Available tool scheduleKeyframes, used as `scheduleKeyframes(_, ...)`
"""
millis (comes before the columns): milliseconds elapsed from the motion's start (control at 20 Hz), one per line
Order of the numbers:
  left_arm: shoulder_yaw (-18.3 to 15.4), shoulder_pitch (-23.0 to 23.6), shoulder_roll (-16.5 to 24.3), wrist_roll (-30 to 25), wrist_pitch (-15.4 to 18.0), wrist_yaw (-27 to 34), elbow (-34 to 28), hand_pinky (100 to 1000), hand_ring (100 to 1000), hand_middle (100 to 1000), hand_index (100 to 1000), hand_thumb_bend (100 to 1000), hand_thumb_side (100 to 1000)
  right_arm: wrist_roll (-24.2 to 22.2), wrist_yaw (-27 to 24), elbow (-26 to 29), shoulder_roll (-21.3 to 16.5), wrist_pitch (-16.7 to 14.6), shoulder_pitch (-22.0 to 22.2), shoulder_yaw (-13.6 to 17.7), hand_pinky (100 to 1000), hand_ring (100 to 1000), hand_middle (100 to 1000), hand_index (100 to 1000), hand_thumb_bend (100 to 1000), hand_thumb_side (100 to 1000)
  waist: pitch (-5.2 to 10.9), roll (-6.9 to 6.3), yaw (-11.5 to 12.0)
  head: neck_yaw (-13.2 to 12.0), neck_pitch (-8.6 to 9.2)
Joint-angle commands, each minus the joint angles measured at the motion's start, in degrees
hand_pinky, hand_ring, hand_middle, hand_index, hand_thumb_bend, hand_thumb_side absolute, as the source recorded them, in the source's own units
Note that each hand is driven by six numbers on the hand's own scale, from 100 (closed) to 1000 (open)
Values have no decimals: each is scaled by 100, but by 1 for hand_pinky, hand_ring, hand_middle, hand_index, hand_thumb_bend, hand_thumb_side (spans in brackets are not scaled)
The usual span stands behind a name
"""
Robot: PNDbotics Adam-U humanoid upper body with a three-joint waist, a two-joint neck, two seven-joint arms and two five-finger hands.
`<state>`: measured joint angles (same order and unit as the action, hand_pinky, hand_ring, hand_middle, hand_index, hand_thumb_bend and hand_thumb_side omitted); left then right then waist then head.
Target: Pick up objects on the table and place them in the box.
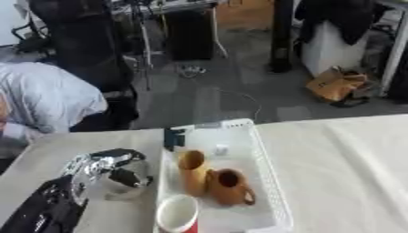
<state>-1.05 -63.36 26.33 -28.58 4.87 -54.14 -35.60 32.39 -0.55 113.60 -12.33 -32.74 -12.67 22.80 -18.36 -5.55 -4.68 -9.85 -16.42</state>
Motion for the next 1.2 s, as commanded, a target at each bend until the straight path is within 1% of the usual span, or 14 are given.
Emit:
scheduleKeyframes(50, -25, -99, 71, -44, -12, 12, -61, 891, 1000, 1000, 1000, 304, 549, 70, -30, 99, -138, -53, -63, 14, 742, 787, 625, 580, 100, 1000, 134, 19, -1, -10, 54)
scheduleKeyframes(150, -25, -102, 67, -64, -13, 14, -60, 854, 1000, 1000, 1000, 295, 538, 65, -33, 99, -136, -51, -63, 8, 742, 787, 625, 580, 100, 1000, 133, 19, -5, -9, 47)
scheduleKeyframes(400, -24, -148, 74, -129, -16, -5, -75, 832, 1000, 1000, 1000, 280, 527, 64, -44, 99, -151, -48, -70, 5, 742, 788, 625, 578, 100, 1000, 139, 6, -6, -6, 40)
scheduleKeyframes(550, -28, -171, 76, -163, -26, -9, -83, 824, 1000, 1000, 1000, 266, 540, 66, -50, 99, -160, -39, -74, 4, 742, 787, 625, 577, 100, 1000, 148, -3, -2, -1, 43)
scheduleKeyframes(650, -31, -177, 77, -179, -40, -13, -87, 822, 997, 1000, 1000, 266, 527, 68, -56, 99, -168, -37, -78, 4, 742, 787, 625, 577, 100, 1000, 153, -8, -2, -2, 50)
scheduleKeyframes(900, -32, -169, 63, -183, -55, -20, -93, 778, 938, 1000, 1000, 192, 504, 61, -70, 99, -174, -36, -87, 2, 743, 787, 625, 577, 100, 1000, 157, -11, -10, -4, 82)
scheduleKeyframes(1200, -24, -169, 61, -225, -23, -16, -89, 775, 918, 998, 1000, 178, 499, 51, -86, 99, -178, -52, -85, 4, 750, 786, 625, 579, 100, 1000, 159, -9, -6, -1, 91)
